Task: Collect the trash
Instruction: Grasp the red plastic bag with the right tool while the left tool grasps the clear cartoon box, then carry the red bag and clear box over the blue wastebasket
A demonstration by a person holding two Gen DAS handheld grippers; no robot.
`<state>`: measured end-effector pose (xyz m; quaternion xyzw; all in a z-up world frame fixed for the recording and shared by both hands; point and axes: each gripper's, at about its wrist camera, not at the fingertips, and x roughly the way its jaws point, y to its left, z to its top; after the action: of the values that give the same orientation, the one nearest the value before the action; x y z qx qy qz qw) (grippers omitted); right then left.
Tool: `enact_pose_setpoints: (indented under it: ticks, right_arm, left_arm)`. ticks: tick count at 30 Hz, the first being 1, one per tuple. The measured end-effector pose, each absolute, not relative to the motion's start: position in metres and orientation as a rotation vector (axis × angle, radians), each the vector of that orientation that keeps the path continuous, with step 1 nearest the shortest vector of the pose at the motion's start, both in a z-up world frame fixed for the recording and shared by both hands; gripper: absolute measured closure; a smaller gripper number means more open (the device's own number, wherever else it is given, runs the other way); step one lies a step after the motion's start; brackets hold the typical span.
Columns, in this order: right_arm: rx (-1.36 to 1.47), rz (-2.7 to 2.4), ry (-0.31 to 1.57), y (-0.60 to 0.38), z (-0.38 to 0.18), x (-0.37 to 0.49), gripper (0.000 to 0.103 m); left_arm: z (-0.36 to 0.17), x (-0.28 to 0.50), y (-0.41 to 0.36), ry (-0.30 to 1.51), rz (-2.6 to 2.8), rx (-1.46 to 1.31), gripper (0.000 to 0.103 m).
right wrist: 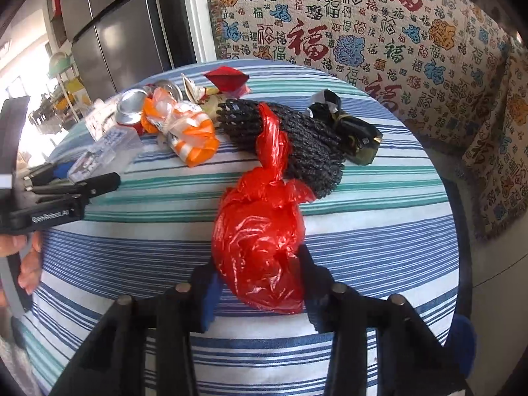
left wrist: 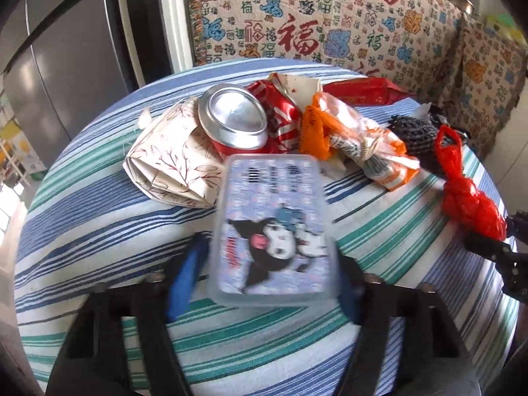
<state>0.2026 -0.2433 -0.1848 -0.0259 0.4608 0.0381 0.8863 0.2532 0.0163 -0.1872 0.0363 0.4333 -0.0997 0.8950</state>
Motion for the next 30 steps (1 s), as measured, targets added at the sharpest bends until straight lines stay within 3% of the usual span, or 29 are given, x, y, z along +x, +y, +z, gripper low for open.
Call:
enact_pose_setpoints:
  ticks: [8, 10, 11, 12, 13, 20, 22, 23, 24, 30]
  right_arm:
    - [-0.080, 0.083, 0.959, -0.246, -0.180, 0.189, 0.072]
    - [-0.098, 0.091, 0.972, -0.246, -0.183, 0.188, 0.067]
    - [-0.109, 0.079, 0.968, -0.247, -0.185, 0.187, 0.060]
    - [-0.116, 0.075, 0.972, -0.248, -0.187, 0.186, 0.046]
    - [-0.121, 0.071, 0.976, -0.249, -0.188, 0.185, 0.041]
    - [-0.126, 0.060, 0.913, -0.248, -0.176, 0.179, 0.035]
    - [-0.118, 0.078, 0.910, -0.247, -0.175, 0.179, 0.038]
    - [-0.101, 0.089, 0.922, -0.247, -0.176, 0.180, 0.064]
    - [-0.092, 0.092, 0.951, -0.249, -0.179, 0.183, 0.068]
    - [-0.037, 0.085, 0.899, -0.261, -0.162, 0.173, 0.070]
  left_arm:
    - [-0.185, 0.230, 0.029, 0.899, -0.239, 0.001, 0.041]
    - [-0.186, 0.223, 0.024, 0.901, -0.233, 0.040, 0.041]
    - [-0.187, 0.220, 0.022, 0.901, -0.229, 0.053, 0.041]
    - [-0.187, 0.217, 0.020, 0.901, -0.220, 0.070, 0.040]
    - [-0.187, 0.217, 0.019, 0.902, -0.216, 0.077, 0.040]
    - [-0.186, 0.216, 0.023, 0.903, -0.219, 0.053, 0.031]
    - [-0.186, 0.215, 0.022, 0.901, -0.231, 0.053, 0.038]
    - [-0.186, 0.215, 0.022, 0.901, -0.236, 0.058, 0.040]
    - [-0.185, 0.215, 0.022, 0.898, -0.239, 0.065, 0.041]
    - [-0.168, 0.202, 0.021, 0.846, -0.274, 0.040, 0.041]
